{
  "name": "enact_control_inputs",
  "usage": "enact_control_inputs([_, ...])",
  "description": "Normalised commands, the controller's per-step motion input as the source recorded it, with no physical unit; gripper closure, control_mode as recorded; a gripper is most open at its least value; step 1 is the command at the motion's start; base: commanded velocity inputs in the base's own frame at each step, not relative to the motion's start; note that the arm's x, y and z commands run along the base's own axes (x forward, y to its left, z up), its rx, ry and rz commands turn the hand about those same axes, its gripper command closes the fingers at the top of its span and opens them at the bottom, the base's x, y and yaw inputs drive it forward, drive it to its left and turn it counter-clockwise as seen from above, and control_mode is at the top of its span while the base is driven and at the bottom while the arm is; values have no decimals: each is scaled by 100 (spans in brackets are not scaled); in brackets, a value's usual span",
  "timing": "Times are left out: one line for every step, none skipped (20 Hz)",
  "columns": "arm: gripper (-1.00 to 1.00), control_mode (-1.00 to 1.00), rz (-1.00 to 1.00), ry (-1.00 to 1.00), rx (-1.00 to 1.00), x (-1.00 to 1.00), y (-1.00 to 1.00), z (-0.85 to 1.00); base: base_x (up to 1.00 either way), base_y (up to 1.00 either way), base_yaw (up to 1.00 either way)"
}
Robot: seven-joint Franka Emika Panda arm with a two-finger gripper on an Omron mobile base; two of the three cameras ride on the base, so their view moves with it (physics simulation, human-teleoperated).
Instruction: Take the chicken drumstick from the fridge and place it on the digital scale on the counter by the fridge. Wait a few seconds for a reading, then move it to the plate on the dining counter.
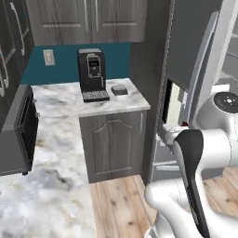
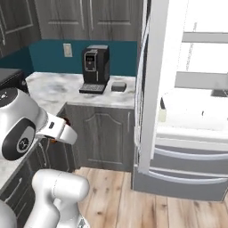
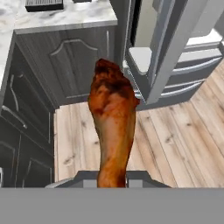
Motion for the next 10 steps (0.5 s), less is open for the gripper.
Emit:
enact_control_inputs([100,100,0,0,0,0,0,0,76,34,-3])
enact_control_inputs([100,100,0,0,0,0,0,0,81,31,-3])
enact_control_inputs([100,100,0,0,0,0,0,0,80,31,-3])
enact_control_inputs([100,100,0,0,0,0,0,0,84,29,-2])
enact_control_inputs([100,100,0,0,0,0,0,0,85,26,-2])
enact_control_inputs([100,100,0,0,0,0,0,0,90,18,-1])
enact_control_inputs([100,100,0,0,0,0,0,0,86,18,0])
enact_control_inputs([100,100,0,0,0,0,0,0,88,15,0])
enact_control_inputs([100,100,0,0,0,0,0,0,84,14,0])
enact_control_inputs([100,100,0,0,0,0,0,0,87,11,0])
